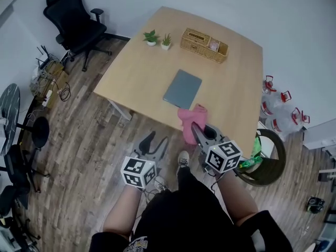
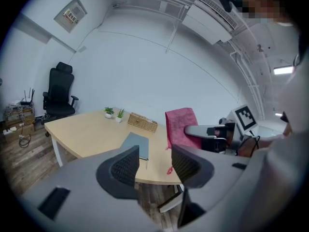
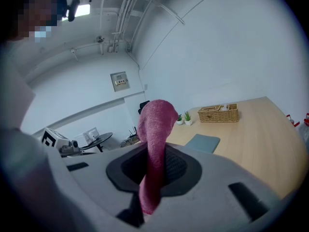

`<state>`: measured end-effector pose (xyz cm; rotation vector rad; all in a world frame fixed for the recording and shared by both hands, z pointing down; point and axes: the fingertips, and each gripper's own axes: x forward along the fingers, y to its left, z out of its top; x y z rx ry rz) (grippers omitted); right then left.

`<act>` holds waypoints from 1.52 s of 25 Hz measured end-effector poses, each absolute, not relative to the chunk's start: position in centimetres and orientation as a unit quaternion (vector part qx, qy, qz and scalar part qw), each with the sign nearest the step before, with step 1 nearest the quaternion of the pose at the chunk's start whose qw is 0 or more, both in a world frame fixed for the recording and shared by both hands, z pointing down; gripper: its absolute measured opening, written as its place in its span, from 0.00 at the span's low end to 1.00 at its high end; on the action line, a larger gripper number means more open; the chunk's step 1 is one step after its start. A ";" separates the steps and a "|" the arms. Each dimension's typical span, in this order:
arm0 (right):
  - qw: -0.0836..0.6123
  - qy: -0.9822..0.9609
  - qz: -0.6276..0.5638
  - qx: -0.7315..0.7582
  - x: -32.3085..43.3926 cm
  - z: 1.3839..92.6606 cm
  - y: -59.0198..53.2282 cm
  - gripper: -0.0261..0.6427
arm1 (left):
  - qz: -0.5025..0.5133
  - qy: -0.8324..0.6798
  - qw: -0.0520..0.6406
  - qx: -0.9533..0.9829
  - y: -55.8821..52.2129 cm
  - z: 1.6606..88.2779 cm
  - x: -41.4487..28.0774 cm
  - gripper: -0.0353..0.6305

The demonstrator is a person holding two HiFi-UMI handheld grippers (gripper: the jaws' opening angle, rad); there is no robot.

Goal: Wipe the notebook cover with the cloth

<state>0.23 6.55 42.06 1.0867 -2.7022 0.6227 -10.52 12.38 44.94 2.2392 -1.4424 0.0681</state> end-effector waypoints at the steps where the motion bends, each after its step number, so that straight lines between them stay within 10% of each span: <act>1: 0.080 -0.905 0.210 0.360 0.2 42.1 5.8 0.13 | 0.027 -0.531 0.237 0.813 11.9 45.0 -10.6 0.34; 38: 0.104 -0.915 0.288 0.263 3.6 49.1 -11.5 0.13 | 0.116 -0.607 0.279 0.735 -5.8 50.6 -7.3 0.33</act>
